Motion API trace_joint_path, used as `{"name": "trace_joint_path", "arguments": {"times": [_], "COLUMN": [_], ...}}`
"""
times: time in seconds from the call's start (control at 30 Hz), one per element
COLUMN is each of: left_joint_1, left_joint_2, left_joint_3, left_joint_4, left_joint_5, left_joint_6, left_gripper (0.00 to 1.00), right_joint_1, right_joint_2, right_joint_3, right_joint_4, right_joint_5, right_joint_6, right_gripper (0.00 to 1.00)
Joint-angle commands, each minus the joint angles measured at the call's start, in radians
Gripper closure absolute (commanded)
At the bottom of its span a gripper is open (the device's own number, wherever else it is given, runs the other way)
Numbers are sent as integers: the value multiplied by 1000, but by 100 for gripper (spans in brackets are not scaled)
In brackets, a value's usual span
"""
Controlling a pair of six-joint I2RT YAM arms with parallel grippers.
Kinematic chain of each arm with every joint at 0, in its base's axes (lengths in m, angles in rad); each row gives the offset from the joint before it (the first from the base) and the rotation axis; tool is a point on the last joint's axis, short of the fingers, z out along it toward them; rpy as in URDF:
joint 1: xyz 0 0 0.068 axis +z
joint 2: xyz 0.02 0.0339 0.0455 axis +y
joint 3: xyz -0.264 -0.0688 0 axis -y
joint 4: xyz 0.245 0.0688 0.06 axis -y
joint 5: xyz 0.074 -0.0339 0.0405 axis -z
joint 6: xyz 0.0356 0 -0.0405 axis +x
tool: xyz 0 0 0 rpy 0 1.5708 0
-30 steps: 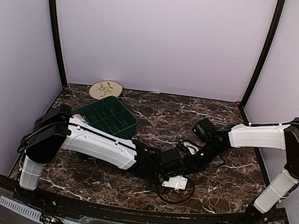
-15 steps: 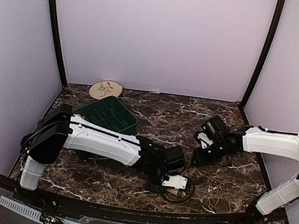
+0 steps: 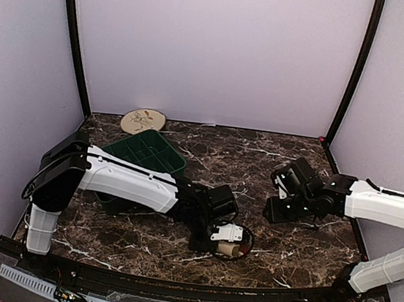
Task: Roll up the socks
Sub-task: Roll the sock at the center of the board.
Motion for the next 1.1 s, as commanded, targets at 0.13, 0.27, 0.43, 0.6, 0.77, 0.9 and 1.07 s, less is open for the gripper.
{"name": "trace_joint_path", "arguments": {"times": [0.13,0.27,0.43,0.6,0.77,0.9,1.07], "left_joint_1": [95,134,169,178,179,180,180], "left_joint_2": [25,-11,-38,-50,-40,-19,30], "left_joint_3": [-139,-148,-148,-185,-178,-136,-74], "left_joint_4": [-209,-214,-268,-295,-291,-311,-358], "left_joint_5": [-100,-134,-206,-234,-172,-92,-1], "left_joint_6": [-118,-136,-123,-100,-77,-52,-31], "left_gripper": [100,100,100,100,100,100,100], "right_joint_1": [80,159,252,383,556,691,788], "right_joint_2": [-60,-63,-68,-36,52,133,255], "right_joint_3": [-31,-28,-44,-43,-6,11,55], "right_joint_4": [3,-11,0,15,19,58,94], "right_joint_5": [19,64,121,213,369,481,583], "right_joint_6": [20,13,15,-1,-64,-154,-254], "right_gripper": [60,60,60,61,62,62,64]}}
